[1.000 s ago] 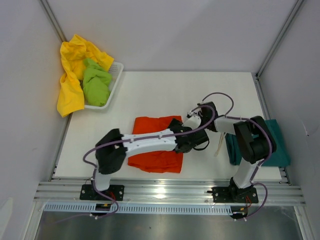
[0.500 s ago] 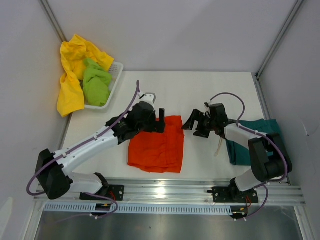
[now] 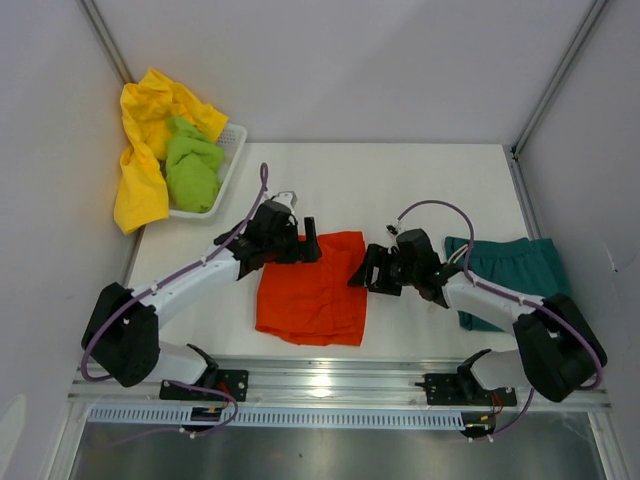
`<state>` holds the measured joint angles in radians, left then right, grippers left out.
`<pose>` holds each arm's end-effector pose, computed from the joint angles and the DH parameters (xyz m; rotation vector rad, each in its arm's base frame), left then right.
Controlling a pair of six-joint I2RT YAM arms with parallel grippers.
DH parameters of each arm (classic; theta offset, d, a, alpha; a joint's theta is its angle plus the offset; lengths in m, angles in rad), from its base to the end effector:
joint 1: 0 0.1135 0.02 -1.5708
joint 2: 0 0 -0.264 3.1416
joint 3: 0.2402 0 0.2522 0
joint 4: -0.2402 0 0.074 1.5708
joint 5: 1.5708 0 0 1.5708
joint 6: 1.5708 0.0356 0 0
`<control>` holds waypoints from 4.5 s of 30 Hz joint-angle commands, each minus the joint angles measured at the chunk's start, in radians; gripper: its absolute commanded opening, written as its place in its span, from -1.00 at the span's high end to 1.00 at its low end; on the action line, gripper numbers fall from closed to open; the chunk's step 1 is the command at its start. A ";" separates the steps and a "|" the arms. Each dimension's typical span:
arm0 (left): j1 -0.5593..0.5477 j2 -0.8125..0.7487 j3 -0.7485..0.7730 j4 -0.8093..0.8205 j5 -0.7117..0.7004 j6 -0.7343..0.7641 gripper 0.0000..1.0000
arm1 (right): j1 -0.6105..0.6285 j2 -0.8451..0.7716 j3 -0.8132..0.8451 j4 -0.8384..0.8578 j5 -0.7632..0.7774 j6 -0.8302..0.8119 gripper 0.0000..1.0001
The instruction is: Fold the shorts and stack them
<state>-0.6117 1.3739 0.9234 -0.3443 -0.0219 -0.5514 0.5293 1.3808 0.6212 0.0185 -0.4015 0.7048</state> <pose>0.2393 -0.1669 0.2415 0.0624 2.4300 -0.5235 0.2242 0.1473 0.1755 -0.0040 2.4948 1.0456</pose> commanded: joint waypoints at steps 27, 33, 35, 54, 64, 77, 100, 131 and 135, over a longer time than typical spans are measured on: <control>0.368 0.401 -0.281 0.973 0.628 -0.312 -0.67 | 0.250 0.001 0.158 -0.002 0.179 -0.008 0.86; 0.357 0.211 -0.239 0.696 0.485 -0.196 -0.70 | 0.385 0.113 0.271 -0.012 0.234 -0.077 0.76; 0.357 0.136 -0.221 0.606 0.444 -0.164 -0.73 | 0.428 0.167 0.294 -0.008 0.256 -0.090 0.75; 0.356 -0.006 -0.181 0.439 0.405 -0.082 -0.76 | 0.457 0.644 0.265 0.718 -0.197 0.255 0.80; 0.319 0.020 -0.112 0.341 0.317 -0.019 -0.76 | 0.432 0.505 0.302 0.403 -0.136 0.086 0.60; 0.262 -0.004 0.014 0.149 0.105 0.082 -0.80 | 0.561 -0.009 0.160 -0.112 0.482 0.260 -0.99; 0.138 -0.159 0.107 -0.148 -0.058 0.004 -0.81 | 0.963 -0.013 0.078 -0.367 1.170 1.426 -0.99; 0.130 -0.259 0.100 -0.245 -0.104 0.054 -0.82 | 0.834 0.232 0.039 -0.146 1.072 1.503 0.18; 0.130 -0.259 0.095 -0.243 -0.110 0.054 -0.82 | 0.789 0.105 0.006 -0.241 1.096 1.370 0.62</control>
<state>-0.4759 1.1347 1.0103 -0.5888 -0.1101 -0.5144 1.3533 1.5799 0.6575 -0.1158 0.6487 1.9915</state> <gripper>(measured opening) 0.908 0.242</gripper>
